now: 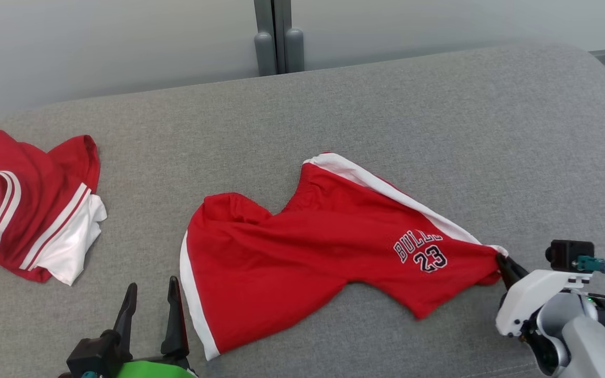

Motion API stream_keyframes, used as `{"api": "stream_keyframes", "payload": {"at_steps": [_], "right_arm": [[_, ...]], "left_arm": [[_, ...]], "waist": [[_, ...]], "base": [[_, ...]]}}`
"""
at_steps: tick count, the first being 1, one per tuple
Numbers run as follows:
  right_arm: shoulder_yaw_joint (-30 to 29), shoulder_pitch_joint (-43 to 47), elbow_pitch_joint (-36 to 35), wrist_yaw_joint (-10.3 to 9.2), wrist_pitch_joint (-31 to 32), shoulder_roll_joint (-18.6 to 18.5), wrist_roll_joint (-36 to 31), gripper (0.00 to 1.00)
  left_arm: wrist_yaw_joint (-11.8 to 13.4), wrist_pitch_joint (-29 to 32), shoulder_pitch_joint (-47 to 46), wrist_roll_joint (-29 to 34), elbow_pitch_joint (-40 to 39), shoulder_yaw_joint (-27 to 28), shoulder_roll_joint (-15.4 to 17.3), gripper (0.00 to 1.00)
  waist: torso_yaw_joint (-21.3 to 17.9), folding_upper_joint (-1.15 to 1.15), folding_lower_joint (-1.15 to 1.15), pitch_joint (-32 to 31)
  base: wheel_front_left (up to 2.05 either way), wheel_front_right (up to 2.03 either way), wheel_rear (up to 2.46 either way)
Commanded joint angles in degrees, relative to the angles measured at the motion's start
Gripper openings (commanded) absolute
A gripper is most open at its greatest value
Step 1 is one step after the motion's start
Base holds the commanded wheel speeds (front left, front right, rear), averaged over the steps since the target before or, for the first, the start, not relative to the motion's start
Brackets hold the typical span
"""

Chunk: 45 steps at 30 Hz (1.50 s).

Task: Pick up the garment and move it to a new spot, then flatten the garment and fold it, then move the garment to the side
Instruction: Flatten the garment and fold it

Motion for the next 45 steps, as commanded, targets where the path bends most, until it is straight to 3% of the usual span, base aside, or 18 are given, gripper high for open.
{"api": "stream_keyframes", "payload": {"at_steps": [1, 4, 5, 6, 14, 20, 30, 37, 45], "right_arm": [[-0.06, 1.05, -0.66, -0.08, -0.46, -1.51, 0.30, 0.00], [-0.33, 0.95, -1.15, -0.08, -1.07, -3.90, -1.35, 0.00], [-0.04, 0.81, -1.25, -0.08, -1.26, -4.59, -2.39, 0.44], [0.22, 0.69, -1.30, -0.08, -1.29, -5.09, -3.13, 1.00], [-3.25, 3.32, -3.51, -0.08, -5.99, -6.38, -8.19, 1.00], [-11.38, 9.80, -11.09, -0.08, -16.44, -2.64, -14.15, 1.00], [-19.20, 22.13, -30.65, -0.08, -17.86, 6.94, -20.70, 1.00], [-19.47, 26.91, -32.53, -0.08, -17.88, 8.68, -19.95, 1.00], [-16.54, 26.36, -32.34, -0.08, -17.89, 8.74, -17.97, 1.00]], "left_arm": [[0.08, -0.03, -0.92, -0.61, -0.16, 0.20, 0.18, 1.00], [0.13, -0.03, -0.76, -0.55, -0.22, 0.45, 0.18, 1.00], [0.14, -0.03, -0.70, -0.55, -0.18, 0.50, 0.18, 1.00], [0.19, -0.03, -0.70, -0.58, -0.16, 0.49, 0.18, 1.00], [0.36, -0.03, -0.80, -1.09, -0.32, -0.31, 0.18, 1.00], [0.49, -0.03, 0.41, -1.21, -1.43, 0.68, 0.18, 1.00], [-0.38, -0.03, 1.76, -0.19, -1.80, 1.96, 0.18, 1.00], [-1.45, -0.03, 3.08, -0.19, -1.50, 2.33, 0.18, 1.00], [-1.66, -0.03, 3.31, -0.15, -1.34, 3.13, 0.18, 1.00]], "waist": [[-0.03, 0.00, 0.00, 0.11], [-0.34, 0.00, 0.00, 0.26], [-0.49, 0.00, 0.00, 0.30], [-0.62, 0.00, 0.00, 0.33], [-1.00, 0.00, 0.00, -0.04], [-1.27, 0.00, 0.00, -0.74], [-0.82, 0.00, 0.00, -2.33], [-0.14, 0.00, 0.00, -3.83], [0.00, 0.00, 0.00, -4.29]], "base": [[0.00, 0.00, 0.00], [0.00, 0.00, 0.00], [0.00, 0.00, 0.00], [0.00, 0.00, 0.00], [0.00, 0.00, 0.00], [0.00, 0.00, 0.00], [0.00, 0.00, 0.00], [0.00, 0.00, 0.00], [0.00, 0.00, 0.00]]}}
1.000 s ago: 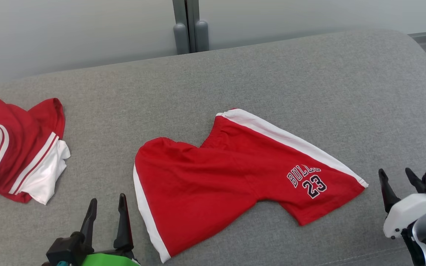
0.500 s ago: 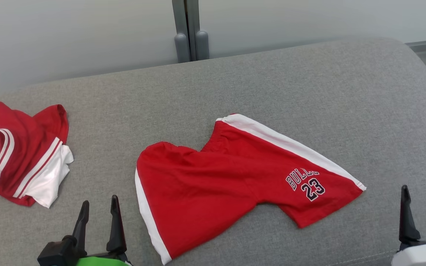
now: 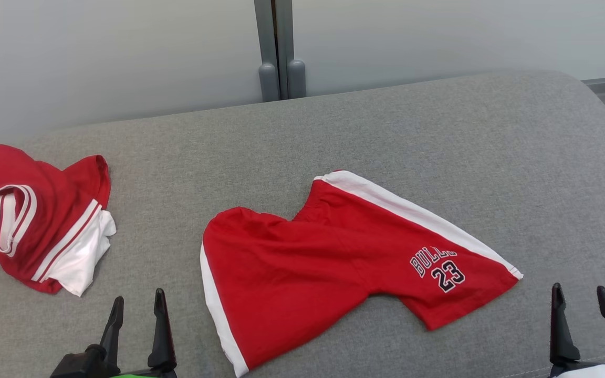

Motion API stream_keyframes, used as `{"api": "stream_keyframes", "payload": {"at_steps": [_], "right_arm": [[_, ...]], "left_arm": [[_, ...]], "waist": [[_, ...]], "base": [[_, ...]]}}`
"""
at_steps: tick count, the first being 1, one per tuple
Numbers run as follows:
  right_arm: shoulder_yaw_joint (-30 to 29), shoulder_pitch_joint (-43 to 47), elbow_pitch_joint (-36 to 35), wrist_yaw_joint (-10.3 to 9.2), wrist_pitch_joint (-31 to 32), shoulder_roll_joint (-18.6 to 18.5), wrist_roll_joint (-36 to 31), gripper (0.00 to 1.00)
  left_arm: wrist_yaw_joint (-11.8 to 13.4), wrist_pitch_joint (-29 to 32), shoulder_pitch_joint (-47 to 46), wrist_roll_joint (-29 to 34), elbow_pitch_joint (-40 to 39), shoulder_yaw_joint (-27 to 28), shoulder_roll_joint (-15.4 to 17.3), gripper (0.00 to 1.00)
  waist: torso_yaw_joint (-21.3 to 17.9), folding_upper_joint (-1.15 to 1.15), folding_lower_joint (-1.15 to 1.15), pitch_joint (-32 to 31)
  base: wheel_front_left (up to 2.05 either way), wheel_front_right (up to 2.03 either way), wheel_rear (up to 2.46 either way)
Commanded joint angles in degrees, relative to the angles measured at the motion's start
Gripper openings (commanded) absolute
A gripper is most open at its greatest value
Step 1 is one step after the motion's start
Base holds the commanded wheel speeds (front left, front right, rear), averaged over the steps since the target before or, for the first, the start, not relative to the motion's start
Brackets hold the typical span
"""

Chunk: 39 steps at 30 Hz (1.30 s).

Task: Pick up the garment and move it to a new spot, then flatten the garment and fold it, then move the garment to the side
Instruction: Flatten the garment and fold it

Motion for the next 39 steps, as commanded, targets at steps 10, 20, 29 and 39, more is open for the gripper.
{"api": "stream_keyframes", "payload": {"at_steps": [10, 20, 29, 39], "right_arm": [[0.89, -5.56, 4.91, -0.08, -0.16, 0.01, 2.44, 1.00], [3.93, -19.42, 20.37, -0.08, 2.41, -0.04, 3.15, 1.00], [7.05, -29.86, 30.40, -0.08, 6.15, 0.06, 3.83, 1.00], [12.24, -29.09, 32.80, -0.13, 8.53, 0.08, 5.23, 1.00]], "left_arm": [[-2.04, -0.03, -7.83, 2.17, 1.00, -4.58, 0.17, 1.00], [-5.04, 10.46, -33.67, 2.94, 12.09, -16.61, 0.21, 1.00], [-5.44, 23.29, -47.64, -0.26, 22.12, -24.13, 0.25, 1.00], [-5.53, 28.03, -51.95, -3.81, 28.02, -26.40, 0.50, 1.00]], "waist": [[-2.38, 0.00, 0.00, 2.52], [-6.11, 0.00, 0.00, 13.83], [-9.76, 0.00, 0.00, 19.80], [-11.46, 0.00, 0.00, 20.29]], "base": [[0.00, 0.00, 0.00], [0.00, 0.00, 0.00], [0.00, 0.00, 0.00], [0.00, 0.00, 0.00]]}}
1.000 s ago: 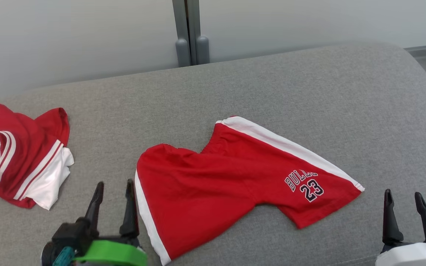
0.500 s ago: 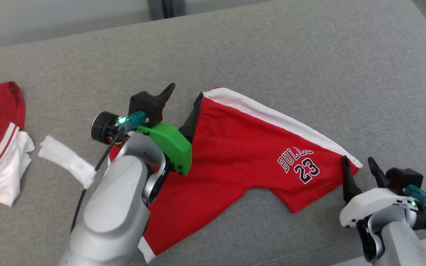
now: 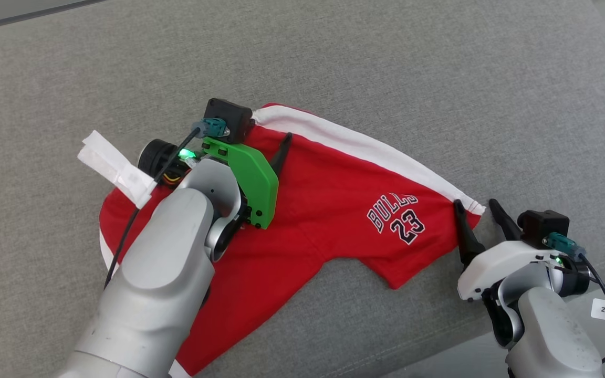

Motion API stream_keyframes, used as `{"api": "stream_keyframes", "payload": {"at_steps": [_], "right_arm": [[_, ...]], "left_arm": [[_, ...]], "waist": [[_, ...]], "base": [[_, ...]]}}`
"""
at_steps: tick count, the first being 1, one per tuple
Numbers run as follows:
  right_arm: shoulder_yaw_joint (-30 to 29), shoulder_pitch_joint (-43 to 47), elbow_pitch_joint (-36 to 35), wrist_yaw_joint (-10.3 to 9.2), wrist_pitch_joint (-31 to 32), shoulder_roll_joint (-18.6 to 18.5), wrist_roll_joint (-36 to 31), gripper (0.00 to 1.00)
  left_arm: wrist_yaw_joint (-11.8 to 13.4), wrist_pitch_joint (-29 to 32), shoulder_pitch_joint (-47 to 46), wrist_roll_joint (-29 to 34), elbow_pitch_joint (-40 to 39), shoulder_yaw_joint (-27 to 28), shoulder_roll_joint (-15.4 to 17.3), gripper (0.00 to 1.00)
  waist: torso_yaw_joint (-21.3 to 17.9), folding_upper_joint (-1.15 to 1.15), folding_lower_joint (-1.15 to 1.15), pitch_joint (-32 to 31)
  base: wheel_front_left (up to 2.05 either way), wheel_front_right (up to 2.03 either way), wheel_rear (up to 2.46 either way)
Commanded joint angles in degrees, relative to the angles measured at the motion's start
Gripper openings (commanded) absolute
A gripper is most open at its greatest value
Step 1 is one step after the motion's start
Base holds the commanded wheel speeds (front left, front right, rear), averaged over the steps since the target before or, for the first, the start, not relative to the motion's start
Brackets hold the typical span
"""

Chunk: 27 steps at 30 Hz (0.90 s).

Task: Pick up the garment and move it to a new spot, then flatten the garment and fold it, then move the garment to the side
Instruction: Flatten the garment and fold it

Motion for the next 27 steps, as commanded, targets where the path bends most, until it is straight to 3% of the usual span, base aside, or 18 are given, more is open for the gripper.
{"api": "stream_keyframes", "payload": {"at_steps": [1, 11, 18, 19, 20, 21, 22, 23, 27], "right_arm": [[0.85, 2.22, 1.37, -0.17, 1.62, 0.11, 0.51, 1.00], [2.83, 1.22, -1.18, -0.15, 1.80, 0.13, 0.49, 1.00], [5.06, 0.03, -2.24, -0.08, 3.38, 0.33, 0.86, 0.99], [5.50, -0.17, -2.25, -0.08, 3.70, 0.35, 0.87, 0.76], [5.90, -0.46, -2.27, -0.08, 3.91, 0.39, 0.97, 0.47], [6.14, -0.62, -2.17, -0.08, 4.06, 0.37, 1.06, 0.32], [6.79, -0.81, -2.07, -0.08, 4.42, 0.37, 1.54, 0.01], [7.11, -0.97, -2.02, -0.08, 4.44, 0.34, 1.78, 0.00], [6.48, -1.45, -3.03, -0.14, 2.78, -0.01, 2.21, 0.00]], "left_arm": [[-0.17, 0.17, -1.48, -0.32, 0.55, 0.21, 0.92, 1.00], [0.73, 1.22, -3.68, -1.93, 3.12, 2.24, 2.97, 1.00], [0.35, 2.87, -5.00, -3.20, 4.87, 1.21, 2.57, 1.00], [0.30, 3.09, -5.09, -3.25, 5.17, 1.00, 2.53, 1.00], [0.29, 3.34, -5.10, -3.87, 5.67, 1.02, 2.37, 1.00], [0.25, 3.68, -5.24, -3.90, 6.19, 0.86, 2.28, 0.46], [0.24, 3.85, -5.55, -3.52, 6.70, 0.33, 2.36, 0.15], [0.22, 3.51, -5.77, -3.57, 6.91, 0.24, 2.45, 0.00], [-0.04, 1.99, -5.80, -5.03, 7.06, 0.04, 2.36, 0.00]], "waist": [[-0.88, 0.00, 0.00, 0.60], [-1.49, 0.00, 0.00, 0.92], [-1.89, 0.00, 0.00, 1.49], [-2.06, 0.00, 0.00, 1.58], [-2.26, 0.00, 0.00, 1.67], [-2.40, 0.00, 0.00, 1.69], [-2.57, 0.00, 0.00, 1.64], [-2.70, 0.00, 0.00, 1.55], [-2.53, 0.00, 0.00, 0.19]], "base": [[0.00, 0.00, 0.00], [0.00, 0.00, 0.00], [0.00, 0.00, 0.00], [0.00, 0.00, 0.00], [0.00, 0.00, 0.00], [0.00, 0.00, 0.00], [0.00, 0.00, 0.00], [0.00, 0.00, 0.00], [0.00, 0.00, 0.00]]}}
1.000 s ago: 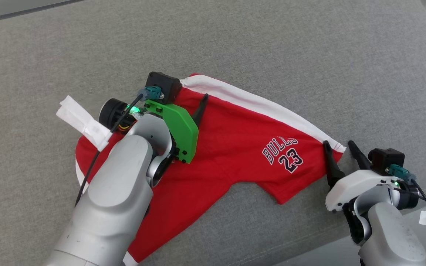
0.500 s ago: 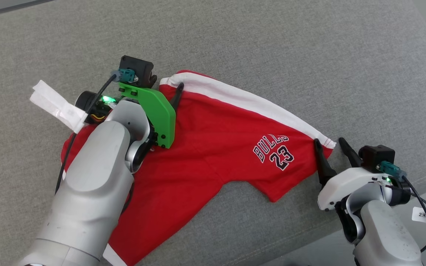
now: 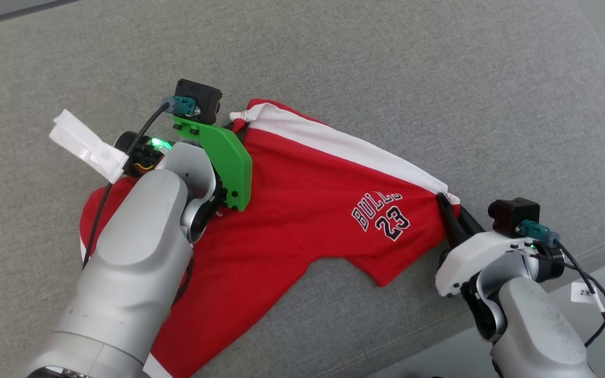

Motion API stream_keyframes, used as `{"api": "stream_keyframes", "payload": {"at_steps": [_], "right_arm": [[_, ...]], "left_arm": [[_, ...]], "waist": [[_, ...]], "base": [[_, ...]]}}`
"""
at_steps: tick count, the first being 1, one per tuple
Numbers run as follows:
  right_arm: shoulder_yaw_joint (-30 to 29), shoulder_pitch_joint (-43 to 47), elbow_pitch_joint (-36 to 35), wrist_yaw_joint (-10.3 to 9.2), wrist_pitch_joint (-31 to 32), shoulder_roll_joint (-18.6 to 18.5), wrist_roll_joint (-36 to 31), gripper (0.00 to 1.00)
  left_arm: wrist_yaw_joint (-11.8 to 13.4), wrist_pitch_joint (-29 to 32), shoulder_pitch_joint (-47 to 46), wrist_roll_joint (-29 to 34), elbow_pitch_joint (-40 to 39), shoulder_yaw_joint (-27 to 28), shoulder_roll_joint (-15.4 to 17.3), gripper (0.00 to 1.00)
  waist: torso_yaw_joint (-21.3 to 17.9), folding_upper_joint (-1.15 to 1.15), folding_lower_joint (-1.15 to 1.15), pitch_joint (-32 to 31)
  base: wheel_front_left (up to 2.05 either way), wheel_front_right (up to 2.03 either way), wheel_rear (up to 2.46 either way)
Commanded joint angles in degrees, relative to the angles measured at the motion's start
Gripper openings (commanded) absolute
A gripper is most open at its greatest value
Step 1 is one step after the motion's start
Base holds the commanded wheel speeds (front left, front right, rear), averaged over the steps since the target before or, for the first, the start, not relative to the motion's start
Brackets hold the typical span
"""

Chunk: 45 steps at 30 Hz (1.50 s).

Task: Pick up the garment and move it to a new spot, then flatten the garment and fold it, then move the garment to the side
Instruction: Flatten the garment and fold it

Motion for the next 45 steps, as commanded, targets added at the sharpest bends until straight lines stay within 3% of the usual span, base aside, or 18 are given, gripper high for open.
{"api": "stream_keyframes", "payload": {"at_steps": [1, 6, 10, 13, 18, 23, 28, 33, 38, 41, 45], "right_arm": [[-0.75, 0.20, -0.46, -0.09, -0.51, -0.15, 0.09, 0.00], [-3.55, 2.47, -6.28, -0.09, -0.70, -2.05, 1.65, 0.00], [-4.20, 5.94, -16.09, -0.11, 3.41, -5.46, 6.22, 0.00], [-4.12, 8.97, -26.82, -0.10, 9.33, -8.82, 10.51, 0.00], [-5.52, 16.11, -47.74, -0.08, 20.25, -14.49, 17.17, 0.00], [-15.89, 24.73, -69.83, -0.08, 29.97, -19.56, 24.36, 0.00], [-26.88, 22.73, -80.32, -0.08, 36.77, -22.45, 29.64, 0.00], [-27.58, 12.98, -79.61, -0.06, 42.42, -26.12, 33.54, 0.00], [-19.36, -6.59, -69.26, -0.05, 46.66, -26.88, 31.28, 0.00], [-13.89, -21.54, -60.29, -0.04, 47.70, -24.29, 25.66, 0.00], [-7.36, -42.59, -46.24, -0.05, 45.12, -17.32, 14.25, 0.00]], "left_arm": [[-0.28, -1.25, -0.93, -0.18, -0.87, -0.02, 0.47, 0.00], [-0.34, -5.37, 0.34, -3.42, -7.59, 1.53, 1.51, 0.00], [-0.26, -4.54, 2.94, -5.73, -17.22, 1.65, 4.20, 0.00], [0.20, -3.02, 6.63, -7.63, -26.94, 2.45, 5.89, 0.00], [3.75, 0.85, 16.70, -10.20, -46.79, 2.73, 8.59, 0.00], [8.34, 7.08, 25.76, -12.14, -70.83, 3.36, 12.89, 0.00], [11.56, 13.71, 24.28, -13.81, -85.56, 4.89, 15.00, 0.00], [13.00, 19.32, 14.29, -15.98, -86.43, 7.99, 14.70, 0.00], [12.33, 21.24, -0.84, -17.02, -74.80, 12.14, 13.41, 0.00], [10.83, 20.81, -10.21, -16.03, -64.56, 13.16, 12.86, 0.00], [7.77, 17.32, -24.23, -12.20, -49.32, 13.09, 11.92, 0.00]], "waist": [[0.52, 0.00, 0.00, -1.39], [2.22, 0.00, 0.00, -5.15], [4.00, 0.00, 0.00, -8.88], [4.81, 0.00, 0.00, -11.41], [6.20, 0.00, 0.00, -13.31], [8.30, 0.00, 0.00, -12.28], [8.94, 0.00, 0.00, -9.50], [9.47, 0.00, 0.00, -2.80], [10.13, 0.00, 0.00, 6.42], [10.64, 0.00, 0.00, 11.81], [10.96, 0.00, 0.00, 18.18]], "base": [[0.00, 0.00, 0.00], [0.00, 0.00, 0.00], [0.00, 0.00, 0.00], [0.00, 0.00, 0.00], [0.00, 0.00, 0.00], [0.00, 0.00, 0.00], [0.00, 0.00, 0.00], [0.00, 0.00, 0.00], [0.00, 0.00, 0.00], [0.00, 0.00, 0.00], [0.00, 0.00, 0.00]]}}
